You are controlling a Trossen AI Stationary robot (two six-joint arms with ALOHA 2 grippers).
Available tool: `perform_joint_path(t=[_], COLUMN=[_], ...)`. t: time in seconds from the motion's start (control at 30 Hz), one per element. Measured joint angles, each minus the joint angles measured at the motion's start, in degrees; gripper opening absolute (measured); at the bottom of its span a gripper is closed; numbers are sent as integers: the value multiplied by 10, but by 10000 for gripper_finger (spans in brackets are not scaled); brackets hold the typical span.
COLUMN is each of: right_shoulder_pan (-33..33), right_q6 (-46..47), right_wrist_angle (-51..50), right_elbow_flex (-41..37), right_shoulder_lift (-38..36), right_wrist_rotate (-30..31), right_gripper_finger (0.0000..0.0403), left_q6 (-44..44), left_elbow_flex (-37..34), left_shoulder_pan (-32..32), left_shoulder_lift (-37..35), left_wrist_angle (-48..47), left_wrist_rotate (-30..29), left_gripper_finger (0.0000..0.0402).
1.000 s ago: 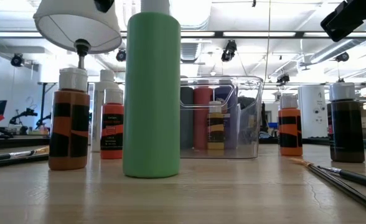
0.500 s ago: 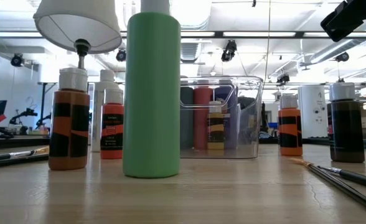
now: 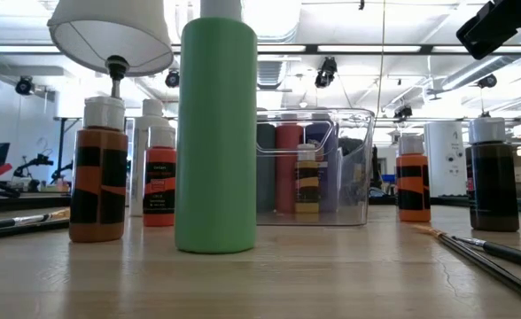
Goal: Pick & Place Paint Supplies
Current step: Put the pink paint bottle into the transparent bin
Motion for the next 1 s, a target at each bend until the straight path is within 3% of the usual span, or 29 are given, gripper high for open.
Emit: perform_joint_path(t=[0.3,0.63,1.0], right_shoulder_pan=[0,0,0], right_q6=[0,0,0], right_wrist_angle=[0,0,0], right_elbow_flex=[0,0,0], right_shoulder_lift=[0,0,0], right_wrist_rotate=[0,0,0], right_gripper_finger=[8,8,8], left_q6=[-59,-114,-134], left_elbow_flex=[26,-2,-3], left_shoulder_pan=[-7,-4,65], left_shoulder_lift=[38,75,120], left_wrist_angle=[-75,-78,-72], left_wrist_rotate=[-1,-31,-44], left_gripper_finger=[131,131,131])
